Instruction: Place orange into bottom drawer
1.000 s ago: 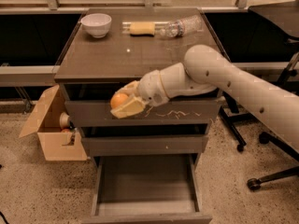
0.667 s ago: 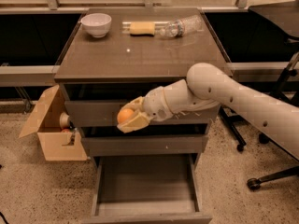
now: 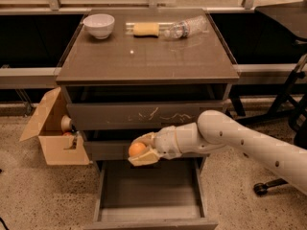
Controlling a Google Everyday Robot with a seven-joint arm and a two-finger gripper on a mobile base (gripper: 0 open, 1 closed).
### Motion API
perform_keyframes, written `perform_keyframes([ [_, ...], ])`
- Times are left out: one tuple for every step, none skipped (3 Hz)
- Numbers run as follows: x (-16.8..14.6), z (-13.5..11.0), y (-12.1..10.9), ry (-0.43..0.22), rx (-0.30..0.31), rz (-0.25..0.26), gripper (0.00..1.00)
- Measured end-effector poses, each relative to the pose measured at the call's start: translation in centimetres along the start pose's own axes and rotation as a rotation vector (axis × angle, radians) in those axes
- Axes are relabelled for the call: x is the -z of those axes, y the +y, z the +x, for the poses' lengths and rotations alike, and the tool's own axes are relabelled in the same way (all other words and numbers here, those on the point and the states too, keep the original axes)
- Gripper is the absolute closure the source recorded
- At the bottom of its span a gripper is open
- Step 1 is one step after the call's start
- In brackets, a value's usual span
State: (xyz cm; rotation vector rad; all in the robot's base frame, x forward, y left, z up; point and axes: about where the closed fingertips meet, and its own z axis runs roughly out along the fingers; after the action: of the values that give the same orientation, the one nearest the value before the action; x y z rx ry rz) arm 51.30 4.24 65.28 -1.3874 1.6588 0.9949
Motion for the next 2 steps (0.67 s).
perform_keyframes([
  [-2.58, 5.53, 0.25, -0.045, -0.054, -0.006, 1.00],
  [-2.72, 6.12, 0.29, -0.038, -0.057, -0.005, 1.00],
])
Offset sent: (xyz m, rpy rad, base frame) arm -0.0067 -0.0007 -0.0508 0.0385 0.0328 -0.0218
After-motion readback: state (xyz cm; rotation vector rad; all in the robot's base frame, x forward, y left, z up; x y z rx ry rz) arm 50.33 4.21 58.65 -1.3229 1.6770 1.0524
